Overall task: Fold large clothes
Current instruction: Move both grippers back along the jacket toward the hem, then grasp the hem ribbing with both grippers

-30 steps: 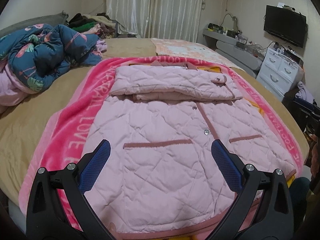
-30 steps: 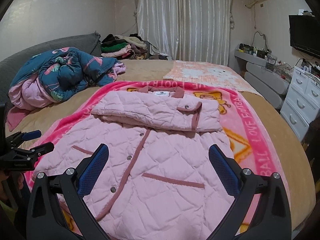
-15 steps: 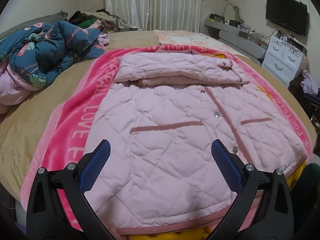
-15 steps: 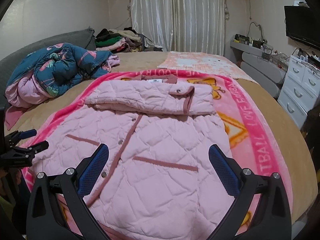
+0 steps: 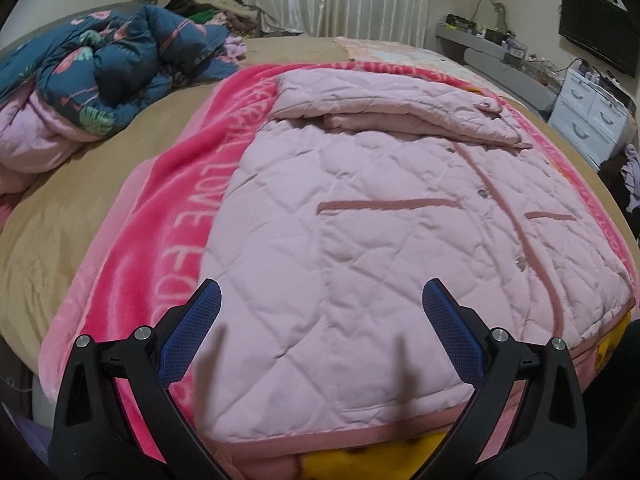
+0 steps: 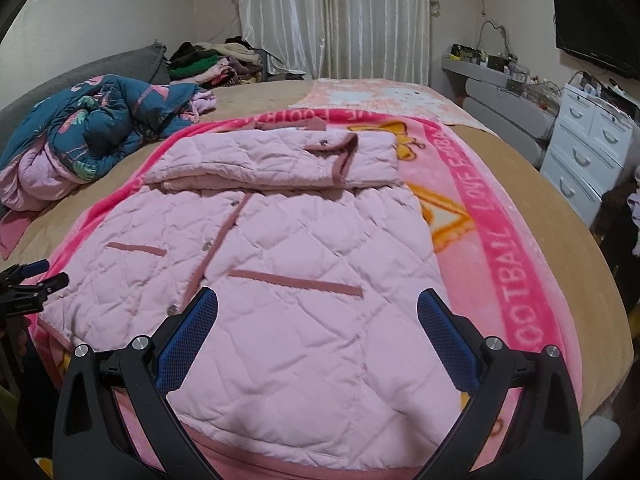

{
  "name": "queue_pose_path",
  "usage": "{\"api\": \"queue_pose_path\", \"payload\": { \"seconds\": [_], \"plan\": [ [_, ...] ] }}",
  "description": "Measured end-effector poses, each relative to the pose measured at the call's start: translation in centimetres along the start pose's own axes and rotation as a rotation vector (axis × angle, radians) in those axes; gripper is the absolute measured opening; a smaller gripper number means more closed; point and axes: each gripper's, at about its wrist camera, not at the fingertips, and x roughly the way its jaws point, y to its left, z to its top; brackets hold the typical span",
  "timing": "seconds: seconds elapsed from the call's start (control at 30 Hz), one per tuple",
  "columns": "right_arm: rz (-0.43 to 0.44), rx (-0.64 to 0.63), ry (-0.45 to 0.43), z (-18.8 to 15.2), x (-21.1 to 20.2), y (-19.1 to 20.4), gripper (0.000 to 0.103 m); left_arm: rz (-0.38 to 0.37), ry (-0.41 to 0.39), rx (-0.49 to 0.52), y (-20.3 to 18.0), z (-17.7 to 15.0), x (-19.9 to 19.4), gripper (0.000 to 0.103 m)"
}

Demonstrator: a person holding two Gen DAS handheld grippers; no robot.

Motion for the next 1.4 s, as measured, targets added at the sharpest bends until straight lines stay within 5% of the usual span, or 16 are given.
{"api": "queue_pose_path", "payload": {
  "seconds": [0.6,0.93,1.4],
  "plan": [
    [-0.012,0.042,0.072,-2.2,0.8,-2.9,0.099,-0.015,0.118,-0.025,2.2,-3.2,1.5,0.095],
    [0.034,0.022,0.200,-4.8,2.2,-3.7,0.099,-0.015,0.159,-0.063,3.3,-3.8,2.5,0.095],
    [0.082,0.163,0.346,-7.7,2.7,-7.5,0.099,-0.080,0.199,-0.132,4.2,-4.0,4.8,0.095]
  ]
}}
